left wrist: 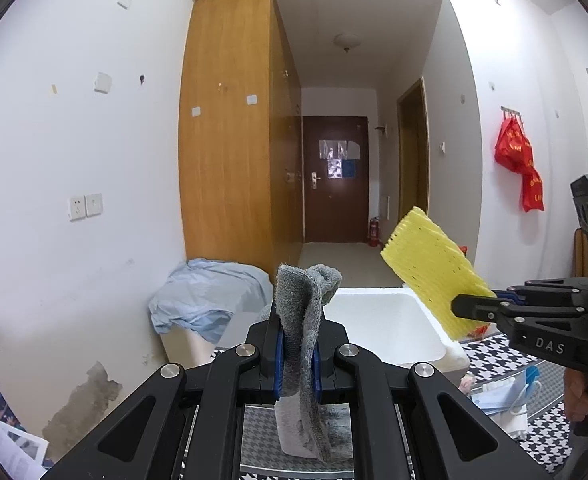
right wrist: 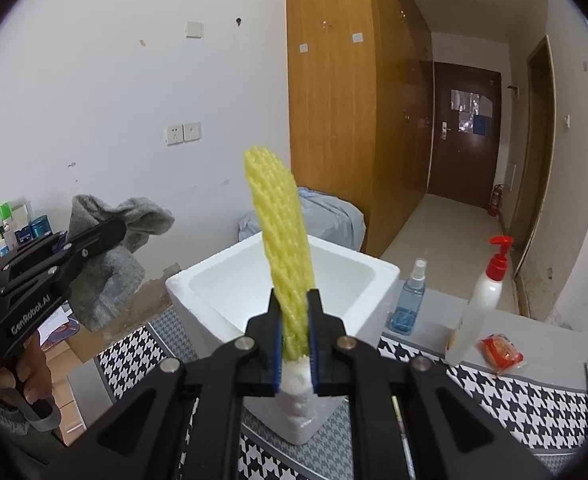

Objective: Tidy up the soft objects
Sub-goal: 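Lower the yellow net into the foam box and open the right gripper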

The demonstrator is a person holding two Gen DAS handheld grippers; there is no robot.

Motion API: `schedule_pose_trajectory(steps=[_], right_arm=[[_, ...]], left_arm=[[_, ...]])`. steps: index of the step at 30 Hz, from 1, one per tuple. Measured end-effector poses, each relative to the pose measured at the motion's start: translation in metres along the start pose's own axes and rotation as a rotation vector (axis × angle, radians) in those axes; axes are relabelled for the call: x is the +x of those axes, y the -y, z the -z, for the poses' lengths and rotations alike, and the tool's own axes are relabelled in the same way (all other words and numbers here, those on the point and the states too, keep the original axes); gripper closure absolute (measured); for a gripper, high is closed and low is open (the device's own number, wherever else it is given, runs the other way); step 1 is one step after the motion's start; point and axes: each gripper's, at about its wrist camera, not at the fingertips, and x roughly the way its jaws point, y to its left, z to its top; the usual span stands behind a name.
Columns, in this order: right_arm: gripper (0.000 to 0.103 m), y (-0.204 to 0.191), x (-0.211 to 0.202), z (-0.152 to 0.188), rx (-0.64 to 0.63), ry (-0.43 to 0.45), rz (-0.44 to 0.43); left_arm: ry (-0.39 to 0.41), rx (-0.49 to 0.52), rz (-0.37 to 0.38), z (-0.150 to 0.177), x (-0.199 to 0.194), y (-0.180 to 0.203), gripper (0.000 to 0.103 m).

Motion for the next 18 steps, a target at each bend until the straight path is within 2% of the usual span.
schedule_pose_trajectory(steps=[18], right_arm=[[0.089, 0.000, 0.042, -0.004, 0.044, -0.080, -0.015]], left_arm=[[-0.008, -0.031, 0.022, 0.004, 0.014, -0.018, 0.092]])
